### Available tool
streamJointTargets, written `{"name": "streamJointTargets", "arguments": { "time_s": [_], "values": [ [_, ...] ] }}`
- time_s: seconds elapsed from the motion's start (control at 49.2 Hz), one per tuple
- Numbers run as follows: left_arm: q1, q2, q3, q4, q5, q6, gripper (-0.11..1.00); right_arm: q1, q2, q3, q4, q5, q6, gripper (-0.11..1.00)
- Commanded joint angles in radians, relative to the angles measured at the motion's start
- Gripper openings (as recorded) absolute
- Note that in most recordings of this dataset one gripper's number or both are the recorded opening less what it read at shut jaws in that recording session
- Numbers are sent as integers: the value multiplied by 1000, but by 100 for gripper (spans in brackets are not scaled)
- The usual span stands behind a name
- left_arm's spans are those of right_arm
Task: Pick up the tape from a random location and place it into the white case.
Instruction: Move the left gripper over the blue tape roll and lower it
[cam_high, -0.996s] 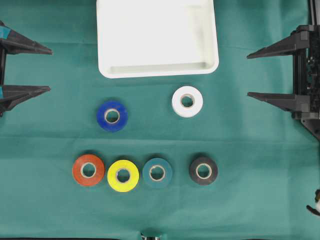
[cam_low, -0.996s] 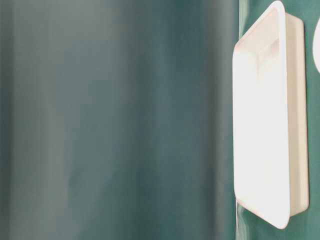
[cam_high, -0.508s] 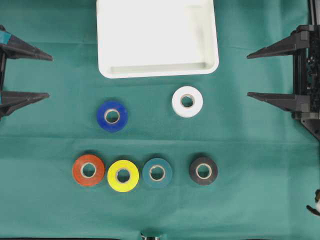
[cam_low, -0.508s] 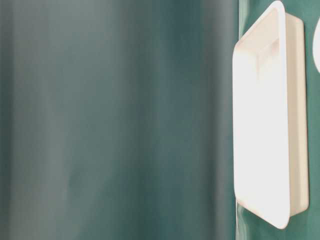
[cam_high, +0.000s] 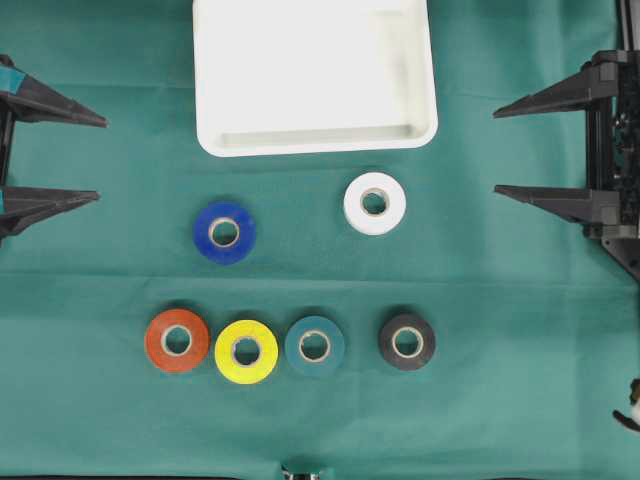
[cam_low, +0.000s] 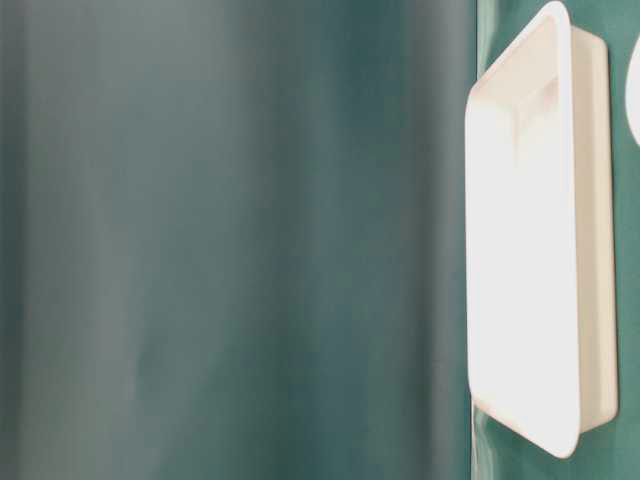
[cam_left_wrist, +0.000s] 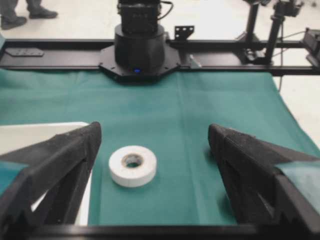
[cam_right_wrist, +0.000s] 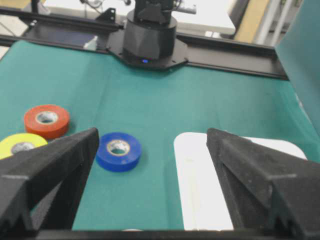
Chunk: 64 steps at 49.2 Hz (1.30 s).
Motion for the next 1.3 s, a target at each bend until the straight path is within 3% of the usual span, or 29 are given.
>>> {"name": "streamJointTargets", "arguments": {
  "time_s": [0.0,0.528,0.976,1.138,1.28],
  "values": [
    [-12,38,-40,-2,-28,-2,99,0,8,-28,2,-3,-2,91],
    [-78,379,-259,-2,-74,11,99,-2,8,-28,2,9,-2,91],
    [-83,416,-304,-2,-23,9,99,0,8,-29,2,17,0,91],
    [-83,422,-333,0,95,2,99,-2,8,-31,2,20,0,91],
    [-83,436,-396,-2,282,-6,99,0,8,-35,2,26,0,91]
  ]
}}
